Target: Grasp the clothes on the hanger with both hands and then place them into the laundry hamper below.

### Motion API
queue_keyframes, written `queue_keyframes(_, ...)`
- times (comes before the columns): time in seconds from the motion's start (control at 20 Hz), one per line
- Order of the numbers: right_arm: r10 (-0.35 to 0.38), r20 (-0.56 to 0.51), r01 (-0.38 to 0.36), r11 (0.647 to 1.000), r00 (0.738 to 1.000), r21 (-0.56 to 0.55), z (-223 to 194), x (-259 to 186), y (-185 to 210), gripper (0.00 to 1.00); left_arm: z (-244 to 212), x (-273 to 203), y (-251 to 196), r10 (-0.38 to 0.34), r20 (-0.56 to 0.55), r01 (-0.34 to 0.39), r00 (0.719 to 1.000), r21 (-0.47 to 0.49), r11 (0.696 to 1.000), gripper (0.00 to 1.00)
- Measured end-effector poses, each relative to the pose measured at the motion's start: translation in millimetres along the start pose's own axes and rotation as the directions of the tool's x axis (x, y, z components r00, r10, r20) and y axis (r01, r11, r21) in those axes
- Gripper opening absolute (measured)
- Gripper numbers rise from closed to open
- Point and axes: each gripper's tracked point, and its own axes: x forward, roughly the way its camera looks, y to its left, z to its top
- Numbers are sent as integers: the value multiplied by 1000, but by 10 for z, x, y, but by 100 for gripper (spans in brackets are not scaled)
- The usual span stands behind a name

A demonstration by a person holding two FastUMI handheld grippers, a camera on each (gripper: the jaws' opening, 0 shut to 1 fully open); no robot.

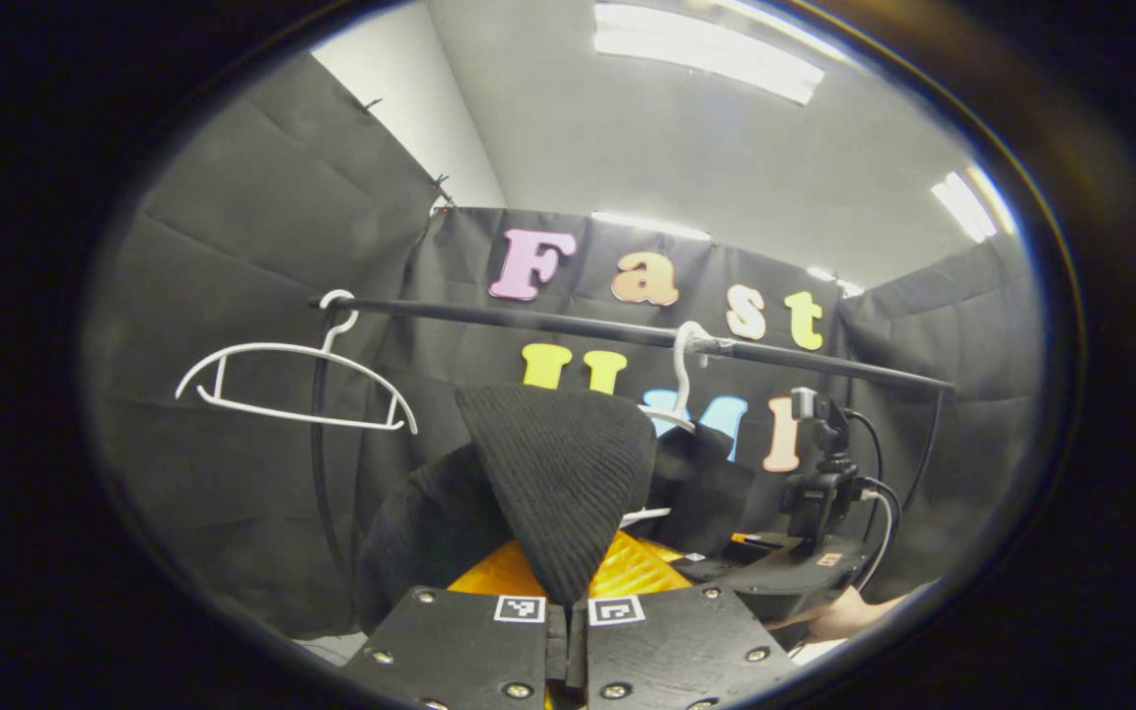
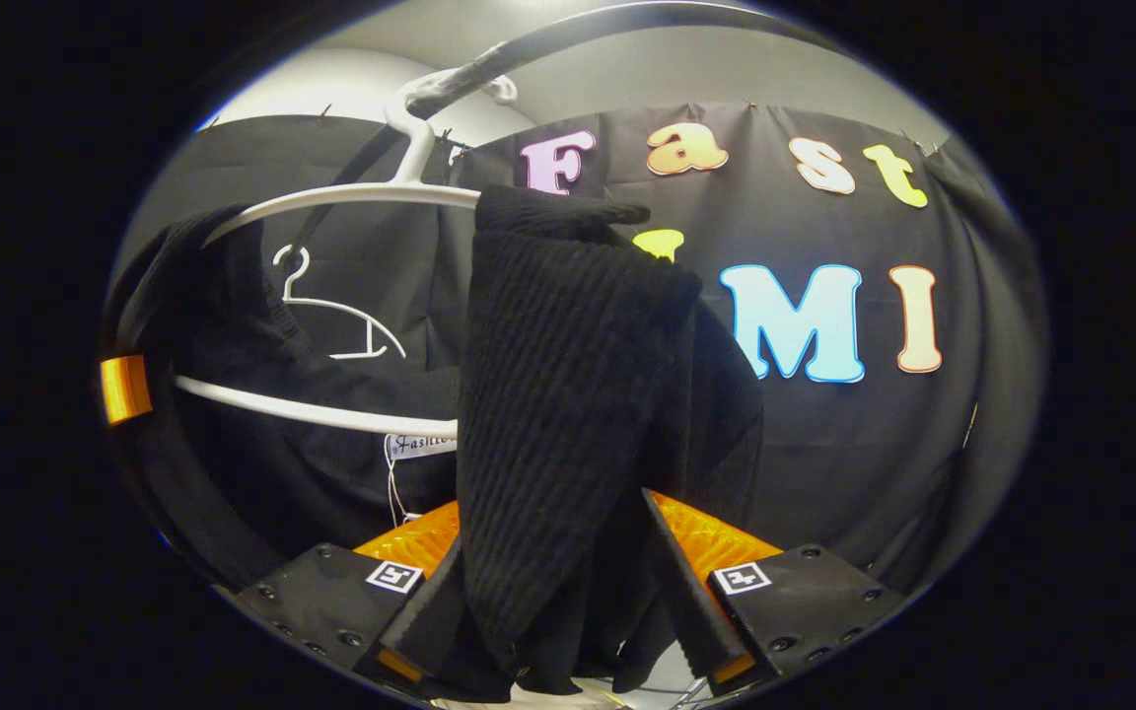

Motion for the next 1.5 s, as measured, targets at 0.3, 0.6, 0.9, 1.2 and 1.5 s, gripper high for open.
queue_keyframes(0.3,65,33,-67,995,997,72,-22,-1,-54,8,28,-38,42,-8,3,8,1000,26,1000,0)
queue_keyframes(0.6,34,122,-47,993,992,104,198,-98,-388,7,206,-125,32,-24,86,26,996,-22,999,1)
queue_keyframes(0.9,-76,200,53,992,977,119,426,-152,-797,7,429,-217,298,17,156,-5,988,-79,997,1)
queue_keyframes(1.2,-174,241,140,979,955,149,589,-167,-1246,7,598,-196,512,65,191,-61,979,-26,998,0)
queue_keyframes(1.5,-251,273,215,964,929,156,678,-113,-1600,7,642,-166,778,113,195,-115,974,1,993,1)
